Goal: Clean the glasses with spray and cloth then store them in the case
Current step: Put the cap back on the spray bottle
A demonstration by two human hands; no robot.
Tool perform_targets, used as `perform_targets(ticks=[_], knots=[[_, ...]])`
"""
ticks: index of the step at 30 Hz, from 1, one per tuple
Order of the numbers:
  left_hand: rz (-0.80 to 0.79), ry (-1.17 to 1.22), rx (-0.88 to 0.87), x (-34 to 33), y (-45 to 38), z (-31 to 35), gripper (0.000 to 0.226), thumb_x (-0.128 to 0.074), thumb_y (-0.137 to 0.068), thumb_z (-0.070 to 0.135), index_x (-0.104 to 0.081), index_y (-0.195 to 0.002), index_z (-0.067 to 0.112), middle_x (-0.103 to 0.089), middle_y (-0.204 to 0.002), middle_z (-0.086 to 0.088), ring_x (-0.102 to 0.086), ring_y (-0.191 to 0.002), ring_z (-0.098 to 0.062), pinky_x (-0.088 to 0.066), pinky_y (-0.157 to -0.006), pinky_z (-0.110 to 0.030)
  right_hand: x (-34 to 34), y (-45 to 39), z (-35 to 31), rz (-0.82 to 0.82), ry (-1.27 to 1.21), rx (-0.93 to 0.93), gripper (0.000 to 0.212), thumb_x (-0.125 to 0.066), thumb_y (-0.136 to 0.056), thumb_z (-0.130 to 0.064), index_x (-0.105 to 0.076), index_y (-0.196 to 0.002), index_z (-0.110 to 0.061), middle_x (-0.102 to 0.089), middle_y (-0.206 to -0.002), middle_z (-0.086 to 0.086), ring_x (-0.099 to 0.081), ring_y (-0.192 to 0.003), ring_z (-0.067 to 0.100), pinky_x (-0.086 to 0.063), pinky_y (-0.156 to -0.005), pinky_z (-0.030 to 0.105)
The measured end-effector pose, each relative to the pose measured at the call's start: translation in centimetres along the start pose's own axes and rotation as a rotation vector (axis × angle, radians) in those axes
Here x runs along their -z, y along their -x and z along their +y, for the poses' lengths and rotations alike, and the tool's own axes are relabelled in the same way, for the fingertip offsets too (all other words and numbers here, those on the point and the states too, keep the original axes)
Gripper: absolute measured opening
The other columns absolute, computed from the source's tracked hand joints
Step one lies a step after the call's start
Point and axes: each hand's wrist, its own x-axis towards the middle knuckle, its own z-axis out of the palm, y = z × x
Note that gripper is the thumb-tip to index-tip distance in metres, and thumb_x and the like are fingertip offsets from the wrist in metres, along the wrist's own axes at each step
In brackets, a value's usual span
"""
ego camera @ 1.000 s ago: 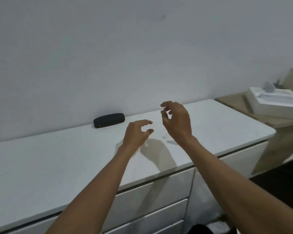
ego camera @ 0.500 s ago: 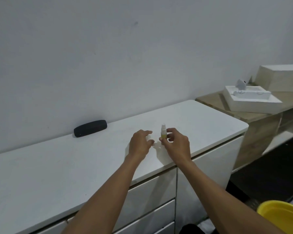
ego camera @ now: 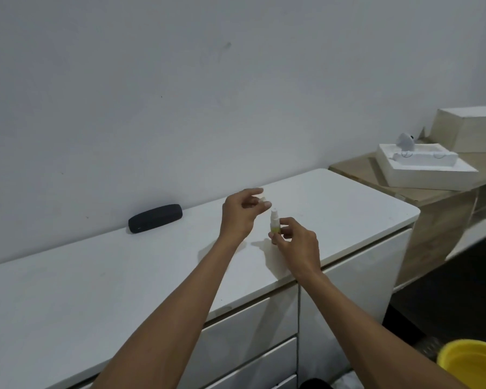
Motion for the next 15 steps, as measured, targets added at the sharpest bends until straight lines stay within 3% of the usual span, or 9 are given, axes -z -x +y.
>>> perform_targets(ticks=[5,10,15], knots=[[-0.068,-0.137,-0.120,-0.5,0.4,0.8,0.020,-0.085,-0.077,0.009,-0.079,-0.095,0.015,-0.075,-0.084,0.004,-0.071,-0.079,-0.010,-0.058,-0.080,-0.025,0.0,0.1,-0.1,-0.001,0.003,0.002,0.018,-0.073,-0.089,-0.039,-0.068,-0.105,-0.032,-0.079,-0.095,-0.005,-0.071,-0.094,0.018,-0.057,-0.084,0.043],[-0.075,-0.208,-0.117,-1.3,0.8,-0.1,0.021,-0.084,-0.078,0.008,-0.081,-0.097,0.015,-0.076,-0.089,0.005,-0.068,-0.074,-0.001,-0.052,-0.074,-0.014,0.2,0.1,-0.5,-0.013,0.031,0.013,0.016,-0.071,-0.091,-0.041,-0.069,-0.103,-0.031,-0.079,-0.096,-0.006,-0.071,-0.095,0.016,-0.056,-0.082,0.038],[-0.049,-0.186,-0.115,-1.5,1.2,-0.7,0.026,-0.084,-0.078,0.006,-0.079,-0.103,0.014,-0.074,-0.087,0.005,-0.069,-0.077,-0.003,-0.054,-0.075,-0.015,0.2,0.0,-1.0,0.014,-0.005,0.060,0.020,-0.072,-0.091,-0.037,-0.073,-0.107,-0.025,-0.077,-0.095,-0.006,-0.071,-0.094,0.014,-0.057,-0.085,0.037]])
